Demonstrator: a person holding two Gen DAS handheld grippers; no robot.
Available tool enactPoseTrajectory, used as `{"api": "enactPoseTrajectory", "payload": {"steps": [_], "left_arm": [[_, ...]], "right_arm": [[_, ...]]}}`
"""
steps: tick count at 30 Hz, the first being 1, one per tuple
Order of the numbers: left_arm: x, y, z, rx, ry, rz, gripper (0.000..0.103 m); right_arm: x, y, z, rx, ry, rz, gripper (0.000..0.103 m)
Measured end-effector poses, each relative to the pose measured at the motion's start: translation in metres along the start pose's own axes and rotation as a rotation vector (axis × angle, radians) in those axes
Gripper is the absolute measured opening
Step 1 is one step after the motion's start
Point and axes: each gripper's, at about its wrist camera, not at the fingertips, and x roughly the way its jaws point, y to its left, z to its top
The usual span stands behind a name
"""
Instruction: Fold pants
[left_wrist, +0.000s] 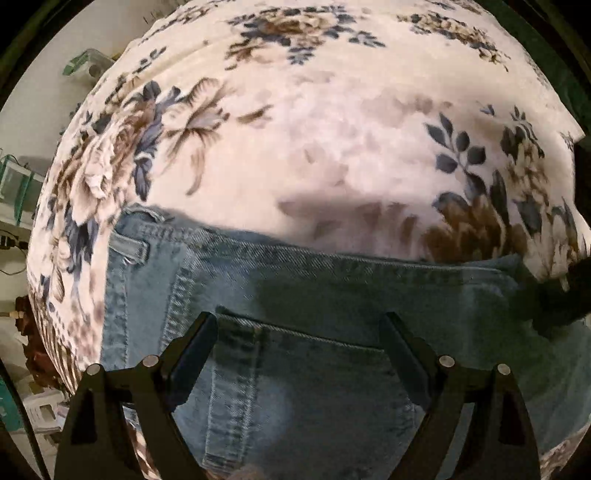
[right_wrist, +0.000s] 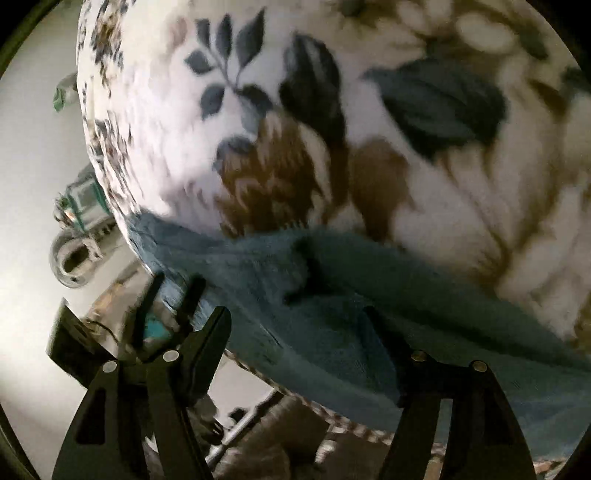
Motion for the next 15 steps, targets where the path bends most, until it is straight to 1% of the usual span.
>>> {"api": "enactPoseTrajectory", "payload": {"steps": [1, 3, 4, 6, 7, 8, 9, 10, 11, 12, 13, 14, 15], "left_arm": [[0.002, 0.000, -0.001, 0.001, 0.011, 0.001, 0.090], [0.009, 0.000, -0.002, 0.004, 0.026, 0.002, 0.090], [0.011, 0.001, -0.002, 0.001, 0.034, 0.003, 0.090], [0.016, 0.004, -0.004, -0.002, 0.045, 0.003, 0.090], [0.018, 0.006, -0.004, -0.004, 0.050, 0.003, 0.090], [0.020, 0.008, -0.004, -0.008, 0.053, -0.001, 0.090], [0.021, 0.010, -0.002, -0.009, 0.054, -0.005, 0.090], [0.022, 0.012, -0.002, -0.011, 0.053, -0.010, 0.090], [0.024, 0.013, -0.002, -0.014, 0.054, -0.017, 0.090], [0.025, 0.014, -0.001, -0.015, 0.053, -0.019, 0.090], [0.026, 0.015, -0.001, -0.015, 0.052, -0.023, 0.090], [0.027, 0.016, 0.000, -0.017, 0.054, -0.025, 0.090], [0.028, 0.018, 0.001, -0.018, 0.055, -0.025, 0.090]], "right_arm": [[0.002, 0.000, 0.008, 0.015, -0.014, 0.038, 0.073], [0.009, 0.004, 0.023, 0.033, -0.020, 0.149, 0.072], [0.017, 0.008, 0.028, 0.048, -0.014, 0.150, 0.073], [0.029, 0.011, 0.031, 0.048, 0.012, 0.106, 0.073], [0.029, 0.012, 0.030, 0.049, 0.013, 0.104, 0.071], [0.025, 0.012, 0.029, 0.040, 0.011, 0.098, 0.065], [0.019, 0.010, 0.026, 0.029, 0.005, 0.086, 0.044], [0.007, 0.000, 0.018, 0.017, -0.001, 0.091, 0.026], [-0.001, -0.006, 0.015, 0.023, -0.009, 0.131, 0.023], [-0.015, -0.017, 0.012, 0.049, -0.042, 0.208, 0.021], [-0.027, -0.026, 0.011, 0.076, -0.082, 0.260, 0.017], [-0.041, -0.035, 0.010, 0.085, -0.143, 0.282, 0.017], [-0.046, -0.039, 0.011, 0.077, -0.157, 0.271, 0.017]]}}
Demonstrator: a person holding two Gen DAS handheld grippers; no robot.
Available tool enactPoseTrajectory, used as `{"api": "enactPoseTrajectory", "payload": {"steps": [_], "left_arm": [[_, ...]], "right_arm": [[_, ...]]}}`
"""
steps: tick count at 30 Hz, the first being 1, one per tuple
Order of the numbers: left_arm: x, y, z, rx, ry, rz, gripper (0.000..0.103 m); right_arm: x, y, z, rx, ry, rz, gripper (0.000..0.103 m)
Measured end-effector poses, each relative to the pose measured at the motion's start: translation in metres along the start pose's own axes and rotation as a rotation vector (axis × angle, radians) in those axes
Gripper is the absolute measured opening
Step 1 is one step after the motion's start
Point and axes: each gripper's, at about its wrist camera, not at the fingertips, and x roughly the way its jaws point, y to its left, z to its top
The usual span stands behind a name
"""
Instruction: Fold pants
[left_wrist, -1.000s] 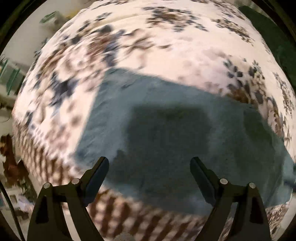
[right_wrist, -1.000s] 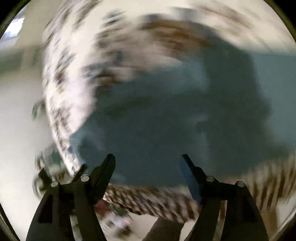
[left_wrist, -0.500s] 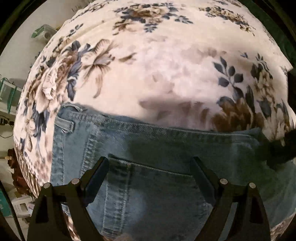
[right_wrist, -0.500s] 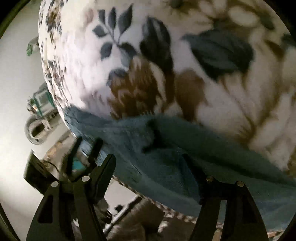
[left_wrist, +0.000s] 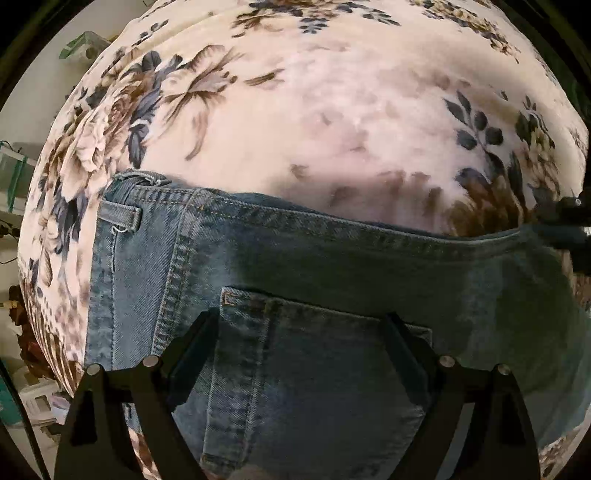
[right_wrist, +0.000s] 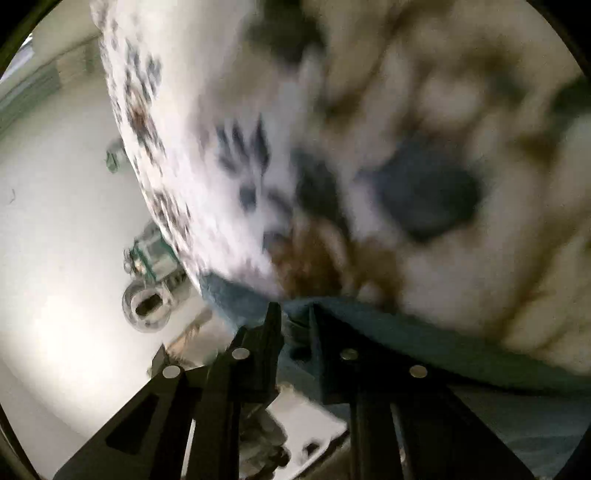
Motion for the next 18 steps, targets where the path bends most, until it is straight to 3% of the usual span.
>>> {"api": "enactPoseTrajectory", "payload": {"steps": [3, 6, 9, 11, 12, 13, 16, 18], "left_arm": [[0.001, 0.001, 0.001, -0.001, 0.002, 0.001, 0.090], [-0.001, 0.001, 0.000, -0.006, 0.004, -0.002, 0.090], [-0.003, 0.004, -0.001, 0.003, 0.000, 0.005, 0.090], [-0.004, 0.001, -0.004, 0.023, -0.002, 0.017, 0.090], [-0.005, -0.002, -0.009, 0.030, -0.002, 0.020, 0.090], [-0.005, -0.004, -0.014, 0.038, -0.001, 0.021, 0.090], [-0.002, -0.003, -0.021, 0.052, 0.006, 0.013, 0.090], [-0.001, 0.000, -0.023, 0.051, 0.006, 0.018, 0.090]], "right_arm": [[0.017, -0.005, 0.005, 0.029, 0.129, -0.014, 0.018], [0.044, 0.003, 0.007, 0.004, 0.245, -0.037, 0.054], [0.071, 0.005, 0.012, -0.027, 0.249, -0.151, 0.058], [0.075, 0.013, 0.010, -0.046, 0.231, -0.221, 0.053], [0.068, 0.021, 0.007, -0.086, 0.216, -0.250, 0.031], [0.052, 0.031, 0.003, -0.120, 0.182, -0.250, 0.018], [0.005, 0.035, 0.004, -0.057, 0.064, -0.127, 0.013], [-0.026, 0.040, 0.003, -0.103, -0.065, -0.160, 0.001]]}}
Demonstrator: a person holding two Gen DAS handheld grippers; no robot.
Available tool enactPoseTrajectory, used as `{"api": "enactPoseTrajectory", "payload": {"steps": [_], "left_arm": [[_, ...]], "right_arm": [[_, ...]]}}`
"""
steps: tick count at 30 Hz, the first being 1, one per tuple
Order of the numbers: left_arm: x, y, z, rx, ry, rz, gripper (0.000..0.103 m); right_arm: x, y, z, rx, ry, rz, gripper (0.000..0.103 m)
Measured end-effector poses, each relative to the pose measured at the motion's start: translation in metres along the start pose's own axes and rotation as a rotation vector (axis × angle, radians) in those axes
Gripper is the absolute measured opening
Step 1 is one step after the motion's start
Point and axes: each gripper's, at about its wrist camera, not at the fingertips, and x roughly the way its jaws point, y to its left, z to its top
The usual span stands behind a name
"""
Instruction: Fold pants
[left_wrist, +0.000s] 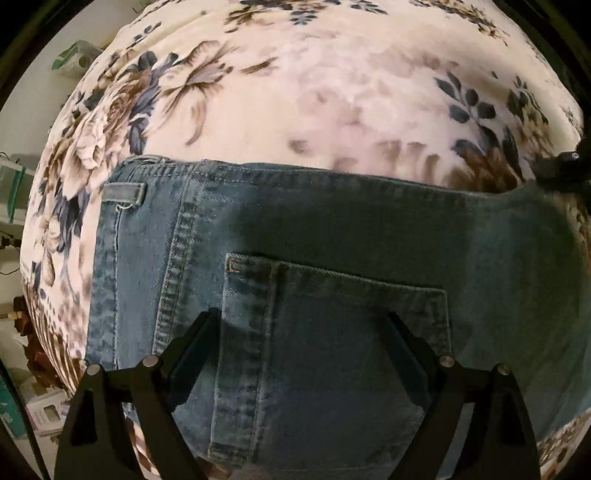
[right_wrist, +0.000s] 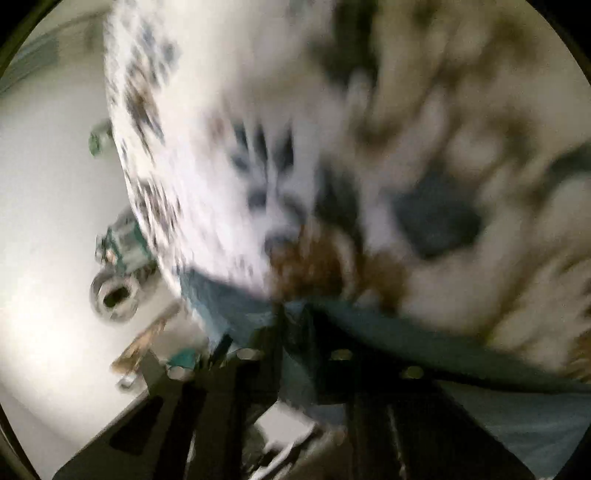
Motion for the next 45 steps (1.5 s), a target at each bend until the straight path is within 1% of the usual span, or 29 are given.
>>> {"api": "enactPoseTrajectory", "payload": {"steps": [2, 4, 6, 7, 9, 10, 11, 12, 13, 15, 16, 17, 19, 21, 23, 24, 25, 28, 30, 31, 33, 34, 36, 38, 39, 42, 43, 44, 45], "left_arm": [[-0.001, 0.000, -0.002, -0.006, 0.004, 0.001, 0.090], [-0.003, 0.002, -0.003, -0.014, 0.005, -0.008, 0.090], [-0.011, 0.003, -0.006, -0.023, -0.004, -0.018, 0.090], [-0.016, 0.003, -0.006, -0.025, -0.011, -0.022, 0.090], [-0.022, 0.002, -0.007, -0.023, -0.023, -0.027, 0.090], [-0.024, 0.002, -0.007, -0.021, -0.028, -0.029, 0.090], [-0.025, 0.001, -0.008, -0.015, -0.033, -0.030, 0.090], [-0.025, 0.000, -0.009, -0.009, -0.035, -0.027, 0.090], [-0.024, -0.001, -0.010, -0.004, -0.036, -0.023, 0.090], [-0.024, -0.003, -0.013, 0.005, -0.041, -0.017, 0.090], [-0.024, -0.003, -0.014, 0.008, -0.046, -0.017, 0.090], [-0.026, -0.005, -0.016, 0.009, -0.055, -0.015, 0.090], [-0.033, -0.015, -0.017, 0.016, -0.083, -0.017, 0.090], [-0.042, -0.018, -0.019, 0.024, -0.110, -0.037, 0.090], [-0.056, -0.024, -0.023, 0.031, -0.131, -0.088, 0.090], [-0.062, -0.032, -0.024, 0.038, -0.131, -0.102, 0.092], [-0.068, -0.041, -0.028, 0.052, -0.132, -0.119, 0.095], [-0.081, -0.074, -0.046, 0.146, -0.142, -0.137, 0.096], [-0.083, -0.097, -0.054, 0.216, -0.137, -0.145, 0.096], [-0.084, -0.108, -0.060, 0.236, -0.131, -0.153, 0.096], [-0.088, -0.137, -0.078, 0.262, -0.112, -0.178, 0.096], [-0.085, -0.148, -0.081, 0.270, -0.098, -0.191, 0.096], [-0.081, -0.178, -0.095, 0.275, -0.068, -0.208, 0.096], [-0.075, -0.211, -0.109, 0.281, -0.048, -0.213, 0.096], [-0.072, -0.226, -0.116, 0.283, -0.041, -0.216, 0.096], [-0.058, -0.268, -0.129, 0.265, -0.014, -0.250, 0.096], [-0.048, -0.281, -0.132, 0.241, 0.011, -0.307, 0.096], [-0.040, -0.289, -0.134, 0.226, 0.023, -0.326, 0.096], [-0.033, -0.297, -0.135, 0.219, 0.028, -0.314, 0.096]], "right_arm": [[-0.017, 0.003, 0.001, -0.030, -0.038, -0.065, 0.001], [-0.015, 0.018, -0.008, -0.058, -0.033, -0.024, 0.002], [-0.009, 0.044, -0.022, -0.127, 0.000, -0.002, 0.005], [-0.005, 0.055, -0.032, -0.166, 0.023, 0.004, 0.008], [0.014, 0.056, -0.052, -0.201, 0.146, 0.001, 0.010], [0.029, 0.050, -0.057, -0.197, 0.208, -0.022, 0.010], [0.043, 0.047, -0.057, -0.199, 0.199, -0.114, 0.010], [0.043, 0.038, -0.054, -0.200, 0.151, -0.200, 0.010], [0.039, 0.027, -0.042, -0.165, 0.067, -0.257, 0.009], [0.019, 0.006, -0.028, -0.041, -0.067, -0.249, 0.009], [0.005, 0.001, -0.023, -0.017, -0.141, -0.279, 0.009], [-0.001, 0.002, -0.024, -0.022, -0.163, -0.288, 0.009], [-0.008, 0.005, -0.035, -0.042, -0.155, -0.265, 0.009], [-0.027, 0.010, -0.063, -0.076, -0.228, -0.274, 0.012], [-0.062, 0.003, -0.108, -0.071, -0.385, -0.251, 0.042], [-0.079, -0.002, -0.123, -0.059, -0.440, -0.234, 0.072], [-0.101, -0.016, -0.156, -0.037, -0.540, -0.185, 0.084], [-0.142, -0.069, -0.227, 0.045, -0.684, -0.139, 0.084], [-0.156, -0.110, -0.282, 0.162, -0.773, -0.123, 0.084], [-0.170, -0.145, -0.313, 0.253, -0.816, -0.114, 0.084], [-0.186, -0.209, -0.356, 0.413, -0.881, -0.115, 0.084], [-0.192, -0.230, -0.371, 0.465, -0.905, -0.110, 0.084], [-0.207, -0.290, -0.406, 0.600, -0.965, -0.104, 0.084], [-0.218, -0.349, -0.428, 0.700, -1.014, -0.061, 0.084], [-0.222, -0.372, -0.433, 0.720, -1.028, -0.036, 0.084], [-0.223, -0.435, -0.427, 0.663, -1.058, 0.112, 0.084], [-0.219, -0.457, -0.420, 0.638, -1.066, 0.187, 0.084], [-0.217, -0.468, -0.415, 0.621, -1.060, 0.235, 0.084], [-0.211, -0.475, -0.407, 0.601, -1.060, 0.289, 0.085]]}}
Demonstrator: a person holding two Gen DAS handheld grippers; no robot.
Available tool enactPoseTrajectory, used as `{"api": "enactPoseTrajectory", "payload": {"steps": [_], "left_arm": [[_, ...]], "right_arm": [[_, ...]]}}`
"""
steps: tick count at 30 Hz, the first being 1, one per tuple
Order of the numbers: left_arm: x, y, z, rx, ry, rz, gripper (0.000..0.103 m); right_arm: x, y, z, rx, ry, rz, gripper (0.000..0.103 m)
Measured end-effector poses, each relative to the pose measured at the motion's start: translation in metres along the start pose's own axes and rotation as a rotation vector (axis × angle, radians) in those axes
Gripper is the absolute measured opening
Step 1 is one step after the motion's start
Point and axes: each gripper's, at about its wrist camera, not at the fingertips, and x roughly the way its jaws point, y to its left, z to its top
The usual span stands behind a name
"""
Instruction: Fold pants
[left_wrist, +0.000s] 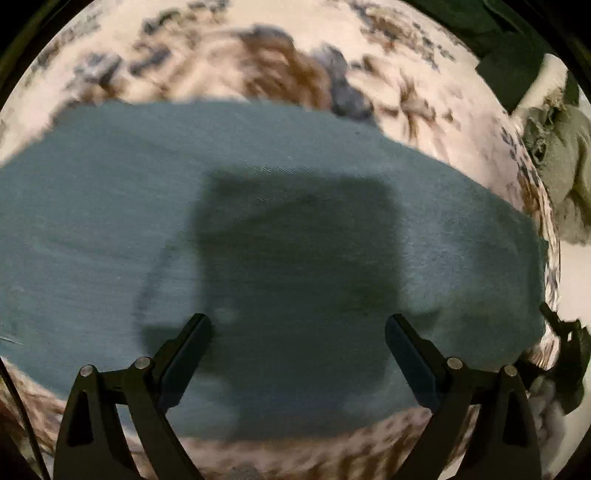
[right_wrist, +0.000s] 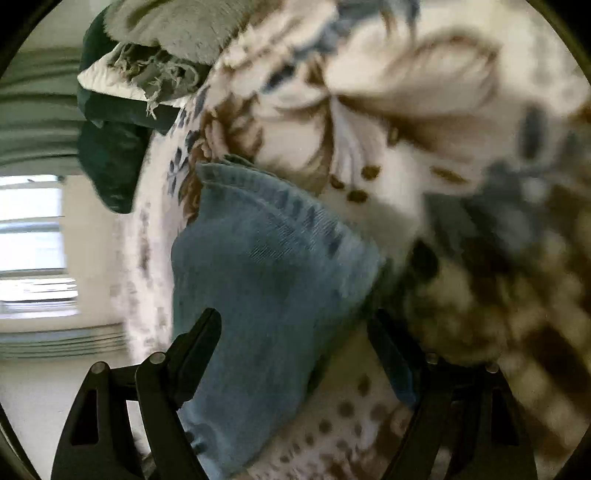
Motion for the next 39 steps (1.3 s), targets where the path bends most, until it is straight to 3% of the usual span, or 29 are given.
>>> {"api": "enactPoseTrajectory", "payload": {"steps": [2, 5, 9, 10, 11, 12, 15, 17, 20, 24, 28, 32, 37, 39], "left_arm": [[0.014, -0.009, 0.003, 0.010, -0.010, 0.067, 0.098], [0.018, -0.015, 0.005, 0.021, -0.036, 0.109, 0.101], [0.022, -0.020, 0.006, 0.036, -0.062, 0.134, 0.103], [0.025, -0.020, 0.007, 0.035, -0.066, 0.136, 0.103], [0.028, -0.021, 0.007, 0.032, -0.070, 0.133, 0.103], [0.030, -0.021, 0.003, 0.028, -0.075, 0.129, 0.103], [0.031, -0.022, 0.007, 0.034, -0.047, 0.130, 0.103], [0.029, -0.023, 0.014, 0.034, -0.010, 0.117, 0.103], [0.011, -0.012, 0.019, -0.021, -0.018, 0.096, 0.103], [-0.018, 0.023, 0.016, -0.132, -0.050, 0.061, 0.103], [-0.048, 0.073, -0.002, -0.232, -0.094, 0.009, 0.103], [-0.076, 0.143, -0.015, -0.317, -0.125, 0.016, 0.103], [-0.103, 0.227, -0.028, -0.332, -0.172, 0.088, 0.103], [-0.109, 0.254, -0.034, -0.318, -0.171, 0.109, 0.103]], "right_arm": [[0.014, 0.007, -0.004, -0.017, -0.009, 0.073, 0.085], [0.028, 0.030, -0.001, -0.087, 0.008, 0.169, 0.085], [0.051, 0.028, 0.006, -0.085, 0.017, 0.160, 0.079], [0.051, 0.026, 0.007, -0.064, 0.012, 0.157, 0.060], [0.048, 0.023, 0.010, -0.037, 0.002, 0.135, 0.015], [0.046, 0.018, 0.010, -0.019, 0.001, 0.139, 0.009], [0.035, 0.019, 0.005, -0.006, -0.021, 0.146, 0.008], [0.025, 0.046, 0.001, -0.074, -0.047, 0.112, 0.008], [0.016, 0.099, -0.010, -0.238, -0.079, 0.036, 0.008], [0.023, 0.176, -0.042, -0.452, -0.066, 0.005, 0.008], [0.049, 0.250, -0.106, -0.653, -0.033, -0.019, 0.008], [0.111, 0.314, -0.207, -0.848, 0.051, -0.029, 0.008], [0.216, 0.329, -0.355, -1.039, 0.238, -0.133, 0.007], [0.239, 0.321, -0.398, -1.110, 0.276, -0.184, 0.007]]}}
